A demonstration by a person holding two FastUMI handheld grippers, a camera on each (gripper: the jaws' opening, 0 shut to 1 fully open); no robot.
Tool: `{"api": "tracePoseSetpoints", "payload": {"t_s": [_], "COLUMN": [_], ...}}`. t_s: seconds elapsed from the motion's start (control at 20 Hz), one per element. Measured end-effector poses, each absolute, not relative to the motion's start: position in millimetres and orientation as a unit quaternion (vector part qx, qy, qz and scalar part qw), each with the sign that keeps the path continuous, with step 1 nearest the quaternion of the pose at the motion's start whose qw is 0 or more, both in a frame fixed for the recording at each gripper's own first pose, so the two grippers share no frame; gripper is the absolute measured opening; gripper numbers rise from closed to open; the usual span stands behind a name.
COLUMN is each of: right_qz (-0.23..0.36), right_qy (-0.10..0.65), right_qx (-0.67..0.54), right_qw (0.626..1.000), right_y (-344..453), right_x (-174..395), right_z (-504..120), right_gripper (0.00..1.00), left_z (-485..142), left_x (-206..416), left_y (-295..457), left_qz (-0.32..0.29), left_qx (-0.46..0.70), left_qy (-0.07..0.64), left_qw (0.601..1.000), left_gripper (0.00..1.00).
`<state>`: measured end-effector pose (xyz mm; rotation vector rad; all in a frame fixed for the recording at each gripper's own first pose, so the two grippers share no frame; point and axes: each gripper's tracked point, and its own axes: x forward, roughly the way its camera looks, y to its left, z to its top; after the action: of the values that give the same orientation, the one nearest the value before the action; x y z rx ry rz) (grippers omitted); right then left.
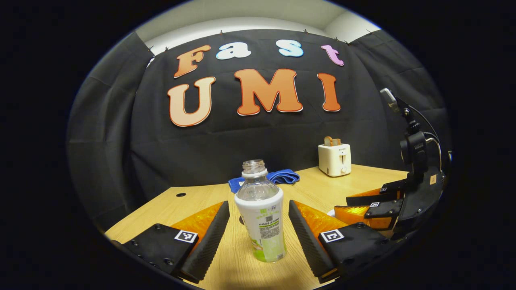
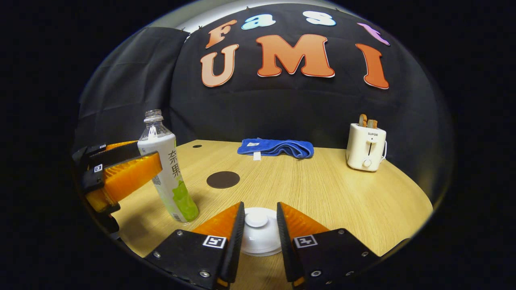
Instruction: Open the teacup lid with one hand, grasp the water bottle and pour water into the teacup with the other hand; after pouring, place the water bottle on the coaster and then close the teacup lid.
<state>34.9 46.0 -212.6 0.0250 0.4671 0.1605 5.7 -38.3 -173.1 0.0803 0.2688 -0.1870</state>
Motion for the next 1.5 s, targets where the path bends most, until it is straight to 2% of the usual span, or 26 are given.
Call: {"api": "tracePoseSetpoints", "payload": {"t_s": [0.05, 0.1, 0.3, 0.8, 0.85, 1.0, 1.2, 1.35, 1.5], "right_qz": [0.083, 0.081, 0.083, 0.07, 0.067, 0.072, 0.068, 0.061, 0.052], "right_qy": [0.234, 0.235, 0.233, 0.184, 0.183, 0.185, 0.175, 0.171, 0.166], "right_qx": [0.018, 0.021, 0.04, 0.052, 0.054, 0.07, 0.071, 0.072, 0.078], "right_qw": [0.968, 0.968, 0.968, 0.979, 0.979, 0.978, 0.98, 0.981, 0.982], "right_y": [47.5, 45.2, 43.3, 25.0, 23.0, 22.2, 15.6, 7.5, -0.9], "right_x": [34.8, 35.2, 33.5, 33.2, 33.4, 31.4, 29.9, 29.6, 29.5], "right_z": [-214.3, -214.3, -206.8, -173.8, -172.3, -169.0, -163.0, -159.9, -154.9], "right_gripper": [0.43, 0.29, 0.24, 0.23, 0.23, 0.22, 0.23, 0.22, 0.22], "left_z": [-176.0, -178.1, -185.6, -226.7, -229.7, -228.5, -232.1, -230.4, -227.1], "left_x": [5.9, 5.1, 6.0, 9.9, 10.2, 8.3, 9.2, 12.1, 15.0], "left_y": [-39.4, -40.9, -44.4, -38.2, -38.8, -37.3, -35.3, -34.9, -31.5], "left_qz": [-0.094, -0.095, -0.099, -0.089, -0.091, -0.087, -0.076, -0.077, -0.064], "left_qx": [0.04, 0.041, 0.038, -0.002, -0.012, -0.024, -0.019, 0.002, 0.05], "left_qy": [0.136, 0.137, 0.145, 0.187, 0.19, 0.179, 0.172, 0.173, 0.171], "left_qw": [0.985, 0.985, 0.984, 0.978, 0.977, 0.98, 0.982, 0.982, 0.982], "left_gripper": [0.94, 0.95, 0.93, 0.95, 0.88, 0.86, 0.7, 0.66, 0.67]}}
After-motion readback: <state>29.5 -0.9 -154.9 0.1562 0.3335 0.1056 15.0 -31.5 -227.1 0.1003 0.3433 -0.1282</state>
